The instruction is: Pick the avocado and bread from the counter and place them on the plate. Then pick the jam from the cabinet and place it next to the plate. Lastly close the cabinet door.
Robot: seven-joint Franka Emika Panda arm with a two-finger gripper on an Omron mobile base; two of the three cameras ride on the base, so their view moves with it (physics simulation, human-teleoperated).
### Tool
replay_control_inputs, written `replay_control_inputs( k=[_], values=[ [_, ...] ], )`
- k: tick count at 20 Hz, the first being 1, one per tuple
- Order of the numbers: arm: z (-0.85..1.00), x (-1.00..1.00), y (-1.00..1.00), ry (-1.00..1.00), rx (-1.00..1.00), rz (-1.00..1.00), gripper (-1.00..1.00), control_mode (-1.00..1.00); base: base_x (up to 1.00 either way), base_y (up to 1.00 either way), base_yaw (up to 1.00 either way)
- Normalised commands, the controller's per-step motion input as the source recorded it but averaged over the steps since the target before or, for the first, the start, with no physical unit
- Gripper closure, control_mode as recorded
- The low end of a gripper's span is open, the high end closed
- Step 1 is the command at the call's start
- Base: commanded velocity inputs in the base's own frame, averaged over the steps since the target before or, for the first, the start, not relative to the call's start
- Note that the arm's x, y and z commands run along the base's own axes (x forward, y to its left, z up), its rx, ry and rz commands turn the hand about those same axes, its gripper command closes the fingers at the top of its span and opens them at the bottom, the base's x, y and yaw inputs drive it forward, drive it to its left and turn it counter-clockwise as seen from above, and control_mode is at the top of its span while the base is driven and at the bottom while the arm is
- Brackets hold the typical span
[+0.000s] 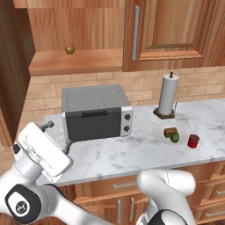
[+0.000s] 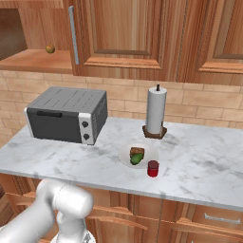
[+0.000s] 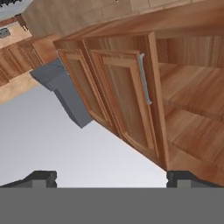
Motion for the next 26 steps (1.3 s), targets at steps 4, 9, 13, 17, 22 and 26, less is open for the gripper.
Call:
replay_control_inputs(
  k=[4, 9, 13, 17, 22, 26],
  values=[
    [0.0, 0.0, 0.26, -0.04, -0.11, 0.0, -1.0, -1.0, 0.0, 0.0, 0.0],
    [0.0, 0.0, 0.24, -0.06, -0.1, 0.01, -1.0, -1.0, 0.0, 0.0, 0.0],
    [0.0, 0.0, 0.21, -0.07, -0.07, 0.0, -1.0, -1.0, 0.0, 0.0, 0.0],
    [0.0, 0.0, 0.18, -0.08, -0.05, 0.0, -1.0, -1.0, 0.0, 0.0, 0.0],
    [0.01, 0.0, 0.12, -0.09, -0.01, 0.0, -1.0, -1.0, 0.0, 0.0, 0.0],
    [0.12, 0.0, 0.08, -0.07, 0.0, 0.0, -1.0, -1.0, 0.0, 0.0, 0.0]
  ],
)
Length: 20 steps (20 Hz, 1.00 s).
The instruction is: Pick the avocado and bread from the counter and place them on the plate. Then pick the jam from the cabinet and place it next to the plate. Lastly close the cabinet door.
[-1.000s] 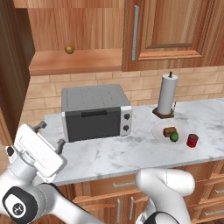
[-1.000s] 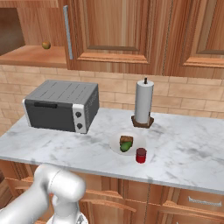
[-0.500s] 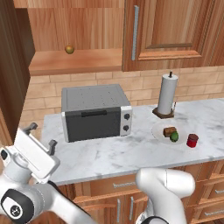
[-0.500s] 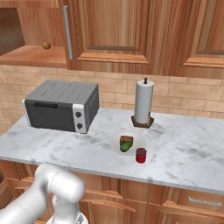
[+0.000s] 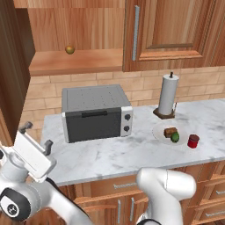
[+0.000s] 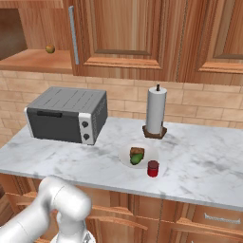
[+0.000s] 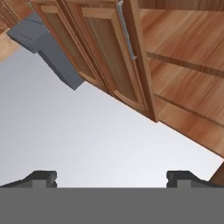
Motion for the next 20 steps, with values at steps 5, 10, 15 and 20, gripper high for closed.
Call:
replay_control_inputs(
  k=[5, 10, 15, 20],
  values=[
    [0.15, 0.0, 0.11, -0.06, 0.0, 0.0, -1.0, -1.0, 0.0, 0.0, 0.0],
    [0.07, 0.0, 0.17, -0.04, 0.0, 0.0, -1.0, -1.0, 0.0, 0.0, 0.0],
    [0.08, 0.0, 0.16, -0.04, 0.0, 0.0, -1.0, -1.0, 0.0, 0.0, 0.0],
    [0.7, 0.0, 0.0, 0.0, 0.07, 0.0, -1.0, -1.0, 0.0, 0.0, 0.0]
  ],
)
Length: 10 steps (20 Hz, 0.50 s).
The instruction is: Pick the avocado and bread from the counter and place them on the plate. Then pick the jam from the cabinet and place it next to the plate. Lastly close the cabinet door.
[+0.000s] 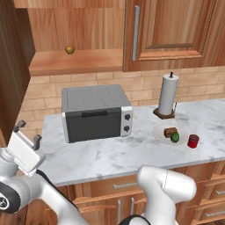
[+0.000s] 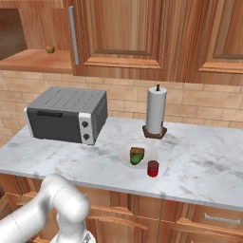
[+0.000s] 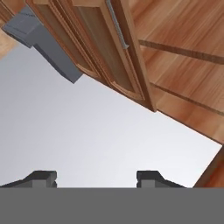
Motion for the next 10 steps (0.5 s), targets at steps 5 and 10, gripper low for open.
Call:
replay_control_inputs(
  k=[5, 10],
  values=[
    [1.0, 0.0, -0.01, 0.0, 0.2, 0.0, -1.0, -1.0, 0.0, 0.0, 0.0],
    [1.0, 0.0, -0.22, 0.0, 0.25, 0.0, -1.0, -1.0, 0.0, 0.0, 0.0]
  ],
)
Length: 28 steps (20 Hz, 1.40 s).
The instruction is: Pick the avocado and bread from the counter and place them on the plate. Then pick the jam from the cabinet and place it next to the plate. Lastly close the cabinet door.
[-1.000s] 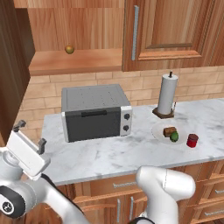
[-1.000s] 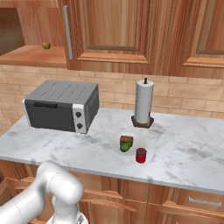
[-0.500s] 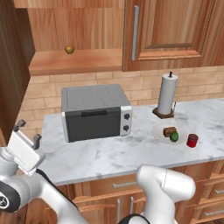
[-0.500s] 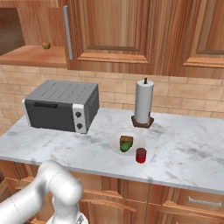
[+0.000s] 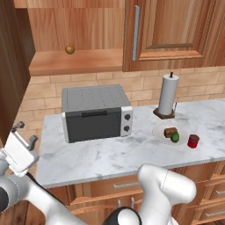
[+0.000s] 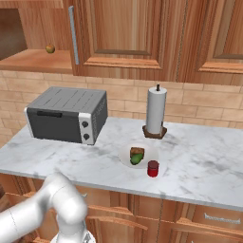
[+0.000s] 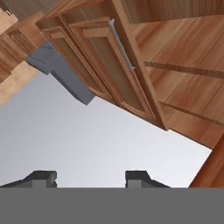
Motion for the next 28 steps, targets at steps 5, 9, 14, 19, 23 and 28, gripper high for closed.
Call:
replay_control_inputs(
  k=[5, 9, 14, 19, 23, 28],
  values=[
    [1.0, 0.0, -0.47, 0.0, 0.34, 0.0, -1.0, -1.0, 0.0, 0.0, 0.0],
    [1.0, 0.0, -0.61, 0.0, 0.37, 0.01, -1.0, -1.0, 0.0, 0.0, 0.0],
    [1.0, 0.0, -0.69, 0.0, 0.38, 0.03, -1.0, -1.0, 0.0, 0.0, 0.0],
    [1.0, 0.0, -0.73, 0.0, 0.4, 0.03, -1.0, -1.0, 0.0, 0.0, 0.0],
    [1.0, 0.0, -0.69, 0.0, 0.39, 0.04, -1.0, -1.0, 0.0, 0.0, 0.0],
    [1.0, -0.03, -0.71, 0.0, 0.39, 0.05, -1.0, -1.0, 0.0, 0.0, 0.0]
  ],
)
